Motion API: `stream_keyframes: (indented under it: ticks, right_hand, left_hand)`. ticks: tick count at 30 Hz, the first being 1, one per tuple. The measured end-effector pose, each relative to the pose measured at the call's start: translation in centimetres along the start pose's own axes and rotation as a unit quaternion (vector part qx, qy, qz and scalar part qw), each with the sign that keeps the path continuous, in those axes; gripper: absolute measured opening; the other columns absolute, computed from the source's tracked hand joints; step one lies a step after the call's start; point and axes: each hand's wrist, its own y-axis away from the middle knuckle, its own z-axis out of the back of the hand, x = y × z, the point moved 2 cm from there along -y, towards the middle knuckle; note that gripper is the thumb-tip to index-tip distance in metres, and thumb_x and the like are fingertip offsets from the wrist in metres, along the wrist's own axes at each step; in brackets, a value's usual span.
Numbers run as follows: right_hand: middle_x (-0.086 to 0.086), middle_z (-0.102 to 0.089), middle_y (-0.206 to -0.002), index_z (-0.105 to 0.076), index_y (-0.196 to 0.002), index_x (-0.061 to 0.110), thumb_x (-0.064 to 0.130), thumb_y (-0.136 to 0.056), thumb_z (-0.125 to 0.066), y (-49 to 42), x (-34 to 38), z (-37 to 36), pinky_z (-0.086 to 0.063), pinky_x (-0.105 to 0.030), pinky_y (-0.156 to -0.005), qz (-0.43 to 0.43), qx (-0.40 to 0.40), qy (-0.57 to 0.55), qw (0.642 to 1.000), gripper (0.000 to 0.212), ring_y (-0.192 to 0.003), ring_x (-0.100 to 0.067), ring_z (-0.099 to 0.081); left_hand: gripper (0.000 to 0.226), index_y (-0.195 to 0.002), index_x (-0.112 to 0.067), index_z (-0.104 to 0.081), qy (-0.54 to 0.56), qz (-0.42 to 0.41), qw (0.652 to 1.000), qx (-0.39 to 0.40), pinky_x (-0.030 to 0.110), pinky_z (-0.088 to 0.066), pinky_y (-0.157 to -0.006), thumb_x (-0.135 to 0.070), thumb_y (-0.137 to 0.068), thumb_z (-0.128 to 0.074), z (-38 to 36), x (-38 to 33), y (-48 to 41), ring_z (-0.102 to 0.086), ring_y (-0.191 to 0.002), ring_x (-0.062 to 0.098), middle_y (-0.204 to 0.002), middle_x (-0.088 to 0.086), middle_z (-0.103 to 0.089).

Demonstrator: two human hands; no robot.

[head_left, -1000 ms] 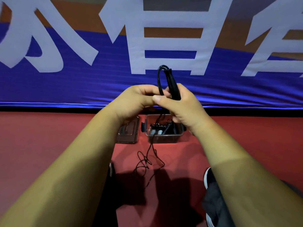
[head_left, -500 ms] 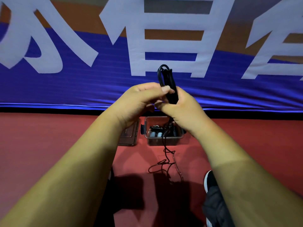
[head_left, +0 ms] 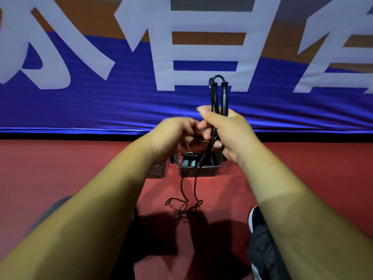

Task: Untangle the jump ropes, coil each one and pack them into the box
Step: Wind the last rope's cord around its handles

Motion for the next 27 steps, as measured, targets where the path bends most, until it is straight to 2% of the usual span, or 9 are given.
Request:
stream_keyframes:
  ticks: [2, 4, 7, 9, 12, 15, 19, 24, 27]
  right_hand:
    - [0.000, -0.069, -0.069, -0.069, -0.110, 0.017, 0.032, -0.098, -0.077, -0.1, 0.5, 0.4, -0.027, -0.020, -0.035, 0.001, -0.024, -0.039, 0.999, 0.021, -0.053, -0.012, -0.056]
    - [0.001, -0.067, -0.068, -0.070, -0.109, 0.019, 0.035, -0.097, -0.078, -0.2, 0.8, 0.9, -0.028, -0.021, -0.036, 0.017, -0.044, -0.041, 0.998, 0.021, -0.054, -0.012, -0.056]
    - [0.000, -0.068, -0.067, -0.071, -0.107, 0.021, 0.037, -0.098, -0.077, -0.2, 1.0, 1.7, -0.028, -0.022, -0.039, 0.044, -0.072, -0.022, 0.996, 0.020, -0.053, -0.013, -0.059]
    - [-0.001, -0.069, -0.066, -0.072, -0.108, 0.021, 0.037, -0.098, -0.076, -0.1, 1.1, 2.2, -0.031, -0.024, -0.042, 0.058, -0.091, -0.019, 0.994, 0.019, -0.054, -0.013, -0.061]
    - [0.000, -0.070, -0.066, -0.072, -0.109, 0.022, 0.036, -0.099, -0.075, 0.0, 1.4, 3.2, -0.035, -0.025, -0.043, 0.070, -0.116, -0.030, 0.990, 0.017, -0.056, -0.013, -0.065]
    - [-0.004, -0.077, -0.075, -0.071, -0.115, 0.023, 0.036, -0.101, -0.072, 0.3, 1.9, 4.2, -0.039, -0.025, -0.043, 0.086, -0.109, -0.007, 0.990, 0.018, -0.069, -0.017, -0.076]
    - [-0.009, -0.082, -0.092, -0.067, -0.129, 0.026, 0.031, -0.104, -0.069, 0.6, 2.4, 4.8, -0.048, -0.025, -0.043, 0.096, -0.052, 0.077, 0.991, 0.026, -0.087, -0.021, -0.081]
    - [-0.008, -0.080, -0.099, -0.072, -0.133, 0.026, 0.024, -0.099, -0.076, 1.1, 0.9, 4.3, -0.062, -0.032, -0.056, 0.063, 0.027, 0.183, 0.981, 0.034, -0.082, -0.010, -0.076]
    - [-0.010, -0.073, -0.104, -0.075, -0.124, 0.025, 0.025, -0.095, -0.081, 1.4, -0.3, 4.0, -0.066, -0.035, -0.069, 0.023, 0.099, 0.233, 0.967, 0.029, -0.079, -0.008, -0.071]
  left_hand:
    - [0.032, -0.105, -0.014, -0.074, -0.115, 0.034, 0.983, 0.138, 0.039, -0.041, -0.082, -0.010, -0.082, -0.053, -1.1, 2.1, 0.0, -0.054, -0.102, 0.031, -0.104, 0.011, -0.074]
    - [0.031, -0.120, -0.016, -0.073, -0.222, 0.037, 0.953, 0.203, 0.049, -0.035, -0.093, -0.021, -0.091, -0.063, -1.6, 3.7, 0.1, -0.052, -0.108, 0.032, -0.119, 0.012, -0.075]
    - [0.024, -0.119, -0.018, -0.073, -0.272, 0.038, 0.945, 0.178, 0.055, -0.041, -0.101, -0.031, -0.103, -0.060, -1.3, 3.5, 0.4, -0.057, -0.104, 0.029, -0.115, 0.009, -0.077]
    - [0.027, -0.111, -0.014, -0.074, -0.357, 0.048, 0.922, 0.141, 0.052, -0.048, -0.103, -0.033, -0.108, -0.055, -0.9, 3.2, 0.6, -0.066, -0.095, 0.024, -0.108, 0.010, -0.078]
    - [0.041, -0.099, -0.014, -0.073, -0.467, 0.093, 0.875, 0.092, 0.032, -0.052, -0.083, -0.046, -0.108, -0.049, 0.2, 3.1, 0.7, -0.067, -0.071, 0.008, -0.088, 0.004, -0.077]
    - [0.043, -0.096, -0.012, -0.068, -0.384, 0.095, 0.916, 0.066, 0.036, -0.054, -0.078, -0.048, -0.107, -0.049, 0.7, 2.7, 1.0, -0.068, -0.067, 0.021, -0.066, 0.002, -0.063]
    - [0.034, -0.089, -0.021, -0.063, -0.245, 0.068, 0.967, 0.010, 0.027, -0.038, -0.052, -0.050, -0.104, -0.056, 1.2, 1.4, 1.1, -0.041, -0.053, 0.011, -0.064, -0.005, -0.045]
    - [0.046, -0.090, -0.023, -0.073, -0.175, 0.102, 0.977, -0.068, 0.033, -0.028, -0.059, -0.069, -0.082, -0.074, 2.4, 0.8, 0.7, -0.039, -0.057, 0.019, -0.068, 0.001, -0.046]
    - [0.017, -0.086, -0.020, -0.070, -0.138, 0.087, 0.977, -0.140, 0.029, -0.033, -0.055, -0.036, -0.089, -0.072, 2.6, 0.6, 0.3, -0.042, -0.052, 0.019, -0.069, 0.006, -0.052]
